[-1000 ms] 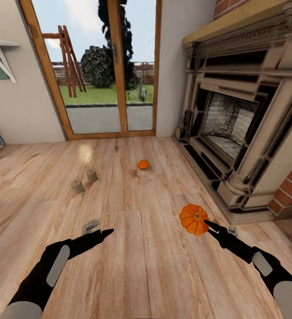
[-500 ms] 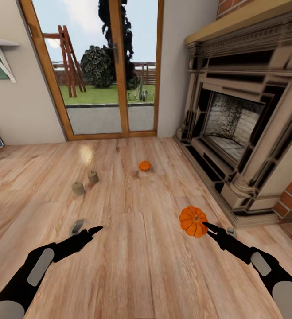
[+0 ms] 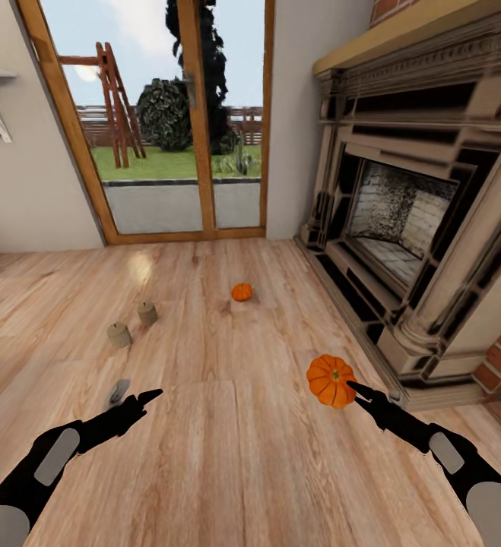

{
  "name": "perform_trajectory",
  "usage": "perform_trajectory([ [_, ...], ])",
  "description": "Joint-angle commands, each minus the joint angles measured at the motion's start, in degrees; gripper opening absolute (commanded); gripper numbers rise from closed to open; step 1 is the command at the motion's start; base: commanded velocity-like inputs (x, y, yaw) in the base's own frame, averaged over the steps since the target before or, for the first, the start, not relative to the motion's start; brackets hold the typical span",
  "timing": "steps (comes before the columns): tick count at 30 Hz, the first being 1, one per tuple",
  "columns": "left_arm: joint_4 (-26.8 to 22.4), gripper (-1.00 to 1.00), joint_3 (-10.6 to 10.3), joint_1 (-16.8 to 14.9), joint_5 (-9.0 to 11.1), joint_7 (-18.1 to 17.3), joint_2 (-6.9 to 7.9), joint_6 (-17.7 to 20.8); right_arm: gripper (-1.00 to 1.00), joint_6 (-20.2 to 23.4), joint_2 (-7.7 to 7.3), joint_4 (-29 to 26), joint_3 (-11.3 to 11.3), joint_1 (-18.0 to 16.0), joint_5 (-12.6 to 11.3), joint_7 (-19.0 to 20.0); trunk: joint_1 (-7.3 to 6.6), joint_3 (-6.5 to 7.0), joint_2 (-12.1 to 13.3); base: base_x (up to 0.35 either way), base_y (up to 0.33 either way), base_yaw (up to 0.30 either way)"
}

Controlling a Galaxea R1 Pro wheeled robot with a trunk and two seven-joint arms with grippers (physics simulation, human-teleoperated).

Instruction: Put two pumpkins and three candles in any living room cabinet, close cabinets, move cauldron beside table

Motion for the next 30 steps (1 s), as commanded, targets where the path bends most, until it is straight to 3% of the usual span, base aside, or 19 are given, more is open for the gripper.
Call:
perform_trajectory([
  [1, -0.02, 1.00, 0.11, -0.03, 0.20, -0.02, 0.00, 0.35, -1.00, 0.56, 0.02, 0.01, -0.25, -0.04, -0.56, 0.08, 0.01, -0.05, -0.02, 0.244, -0.222, 0.000],
  [11, -0.02, 1.00, 0.01, -0.12, 0.16, 0.28, 0.31, 0.27, -1.00, 0.50, 0.11, -0.08, -0.18, -0.04, -0.58, 0.18, 0.01, -0.05, -0.02, 0.311, -0.058, 0.000],
  [22, 0.03, 1.00, -0.02, -0.21, 0.11, 0.21, 0.32, 0.32, -1.00, 0.56, 0.20, -0.04, -0.17, -0.04, -0.55, 0.10, 0.01, -0.05, -0.02, 0.340, 0.073, 0.000],
  [28, 0.07, 1.00, -0.03, -0.24, -0.94, 1.34, 0.75, 0.32, -1.00, 0.56, 0.20, -0.07, -0.10, -0.04, -0.55, 0.10, 0.01, -0.05, -0.02, 0.341, 0.016, 0.000],
  [30, -0.03, 1.00, -0.03, -0.58, -1.16, 3.54, 1.22, 0.37, -1.00, 0.51, 0.20, -0.07, -0.08, -0.04, -0.55, 0.10, 0.01, -0.05, -0.02, 0.341, 0.003, 0.000],
])
